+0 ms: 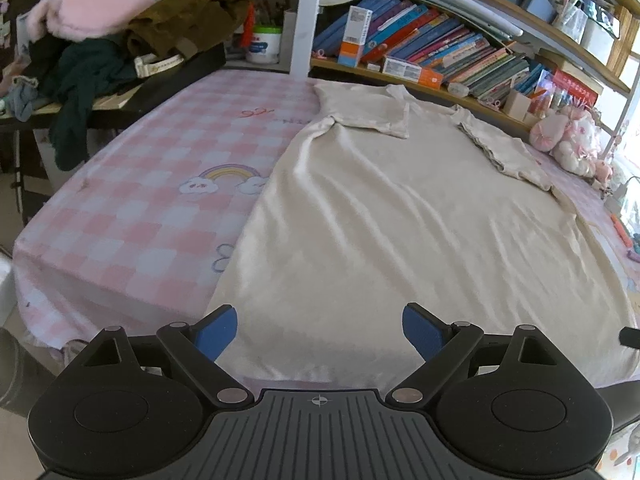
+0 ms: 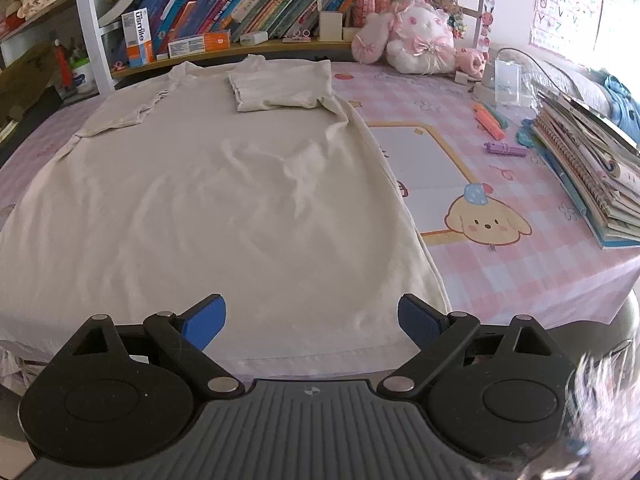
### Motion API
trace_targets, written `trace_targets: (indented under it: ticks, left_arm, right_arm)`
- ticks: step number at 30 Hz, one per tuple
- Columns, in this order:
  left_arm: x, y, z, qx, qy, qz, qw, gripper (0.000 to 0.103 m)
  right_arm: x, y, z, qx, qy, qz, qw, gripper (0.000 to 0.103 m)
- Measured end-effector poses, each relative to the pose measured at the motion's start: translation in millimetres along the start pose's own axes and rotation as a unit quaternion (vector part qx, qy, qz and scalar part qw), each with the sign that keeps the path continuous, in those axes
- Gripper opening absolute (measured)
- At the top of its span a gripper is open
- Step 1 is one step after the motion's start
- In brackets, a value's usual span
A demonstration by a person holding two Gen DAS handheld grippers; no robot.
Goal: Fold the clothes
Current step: 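Move both open grippers to the shirt hem, then close both grippers on the shirt hem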
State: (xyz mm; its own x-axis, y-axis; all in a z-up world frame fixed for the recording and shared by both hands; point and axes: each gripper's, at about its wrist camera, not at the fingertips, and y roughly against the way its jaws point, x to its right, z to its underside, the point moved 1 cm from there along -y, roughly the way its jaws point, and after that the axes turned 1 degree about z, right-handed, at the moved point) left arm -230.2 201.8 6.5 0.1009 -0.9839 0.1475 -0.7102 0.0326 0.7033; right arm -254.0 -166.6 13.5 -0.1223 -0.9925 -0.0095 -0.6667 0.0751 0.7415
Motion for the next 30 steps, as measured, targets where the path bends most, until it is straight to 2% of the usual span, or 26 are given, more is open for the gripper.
trace_targets:
  ticks: [6,11,13,15,17,22,26,30]
  left_arm:
    - [-20,0,5,-0.003,0.004,-0.014,0.9999,0.089]
    - [-48,-11,2,-0.026,0.033,-0.011,0.9991,0.072]
    - [-57,-17,0,-0.039,0.039,0.006,0.9984,0.064]
    - [-64,-24,-2,-0.056,0.037,0.021,0.9975,0.059]
    - [-69,-30,-3,-0.07,0.035,0.034,0.9963,0.059]
    - [-80,-38,-4,-0.083,0.057,0.082,0.9915,0.059]
    - [-90,-46,-1,-0.099,0.087,0.125,0.9835,0.059]
    - [-93,-49,-1,-0.105,0.09,0.146,0.9796,0.059]
  right_arm:
    - [6,-2,0,-0.013,-0.006,-0.014,1.0,0.093]
    - [24,-4,1,-0.032,-0.039,-0.039,0.998,0.09]
    - [34,-6,2,-0.043,-0.051,-0.046,0.997,0.088]
    - [42,-7,3,-0.056,-0.052,-0.056,0.995,0.081]
    - [51,-9,5,-0.072,-0.047,-0.06,0.995,0.072]
    - [82,-18,12,-0.105,-0.053,-0.056,0.991,0.061]
    - [109,-32,9,-0.12,-0.085,-0.067,0.987,0.06]
    - [122,-45,2,-0.135,-0.089,-0.086,0.983,0.06]
